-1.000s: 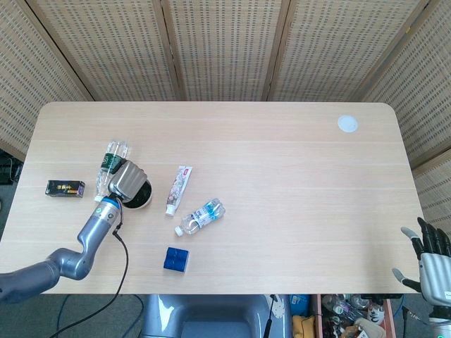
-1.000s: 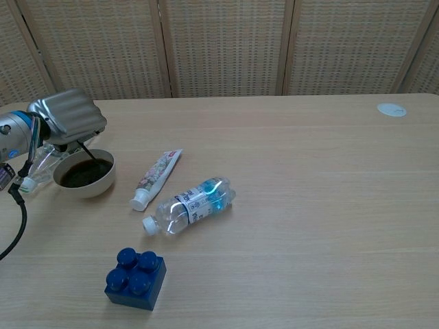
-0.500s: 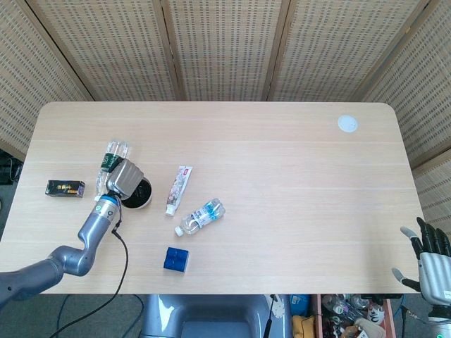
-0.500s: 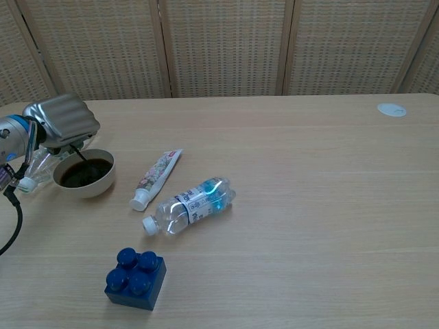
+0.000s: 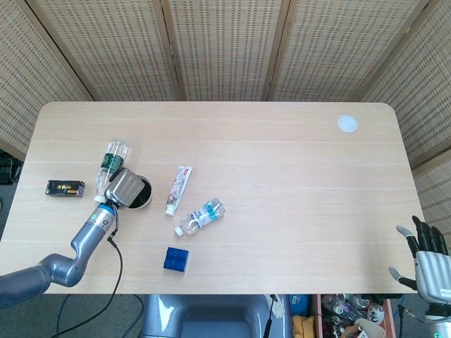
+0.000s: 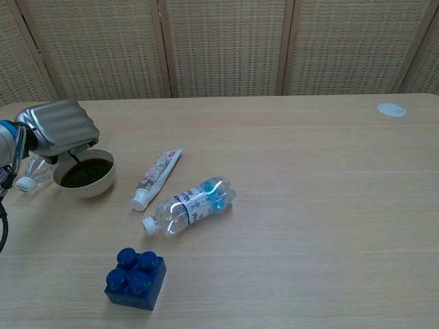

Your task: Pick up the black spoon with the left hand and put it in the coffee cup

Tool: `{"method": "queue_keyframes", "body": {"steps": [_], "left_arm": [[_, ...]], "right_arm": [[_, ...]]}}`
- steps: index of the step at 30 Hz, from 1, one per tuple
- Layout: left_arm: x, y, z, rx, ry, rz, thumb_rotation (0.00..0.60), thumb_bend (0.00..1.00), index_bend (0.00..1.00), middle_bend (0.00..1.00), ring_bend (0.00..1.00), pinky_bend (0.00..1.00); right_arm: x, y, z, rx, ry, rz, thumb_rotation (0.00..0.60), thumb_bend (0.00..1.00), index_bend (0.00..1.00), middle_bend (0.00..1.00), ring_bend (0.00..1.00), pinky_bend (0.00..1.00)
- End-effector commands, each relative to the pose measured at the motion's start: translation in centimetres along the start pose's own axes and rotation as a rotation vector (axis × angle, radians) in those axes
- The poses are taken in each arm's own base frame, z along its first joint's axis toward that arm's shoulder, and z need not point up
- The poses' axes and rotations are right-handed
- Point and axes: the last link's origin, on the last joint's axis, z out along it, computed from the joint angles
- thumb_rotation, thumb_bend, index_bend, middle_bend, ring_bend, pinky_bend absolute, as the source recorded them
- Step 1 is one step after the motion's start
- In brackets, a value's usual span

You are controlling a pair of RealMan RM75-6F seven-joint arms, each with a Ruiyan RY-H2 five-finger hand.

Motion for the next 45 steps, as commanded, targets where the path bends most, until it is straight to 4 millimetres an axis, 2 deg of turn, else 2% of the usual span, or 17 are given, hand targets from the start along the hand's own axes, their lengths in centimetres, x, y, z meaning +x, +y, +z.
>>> {"method": "queue_keyframes", "body": {"steps": [1,7,11,24,40,42,45], "left_arm": [[0.7,0.4,0.6,0.0,0.02,0.012,0.6,0.41,0.64,0.89,0.8,0.72],[0.7,0.3,2.3,0.033,-0.003,0.025,0.6,0.41,0.64,0.89,0.8,0.72],[0.1,0.0,2.5,0.053,-0.027,0.033,0.6,0.41,0.64,0.89,0.8,0.72],[-2.7,-1.6,0.5,0.081,-0.084,-0.009,0.6,0.41,0.64,0.89,0.8,0.72],[-2.1,-1.6,-0.2,0.081,-0.076,-0.024,0.6,0.41,0.63,0.88,0.8,0.72],[-2.1,-1.6,-0.2,0.083,-0.079,-0.016,0.6,0.39,0.63,0.88,0.8,0.72],[-1.9,-1.7,-0.2,0.09,-0.086,-0.014,0.6,0.31,0.61,0.88,0.8,0.72]], "right_arm": [[0.0,0.0,0.0,0.002,-0.001,-0.001,0.6,0.19,0.22,0.08,0.0,0.0],[0.0,0.0,0.0,-0.003,-0.003,-0.002,0.6,0.19,0.22,0.08,0.0,0.0],[0.1,0.2,-0.1,-0.011,-0.002,-0.004,0.6,0.19,0.22,0.08,0.0,0.0],[-0.1,0.0,0.0,0.002,-0.006,0.0,0.6,0.19,0.22,0.08,0.0,0.0],[0.2,0.2,-0.3,-0.003,0.003,-0.001,0.6,0.19,0.22,0.08,0.0,0.0],[0.2,0.2,-0.4,-0.003,0.004,0.001,0.6,0.19,0.22,0.08,0.0,0.0],[0.2,0.2,-0.4,-0.004,0.006,0.001,0.6,0.19,0.22,0.08,0.0,0.0]]}}
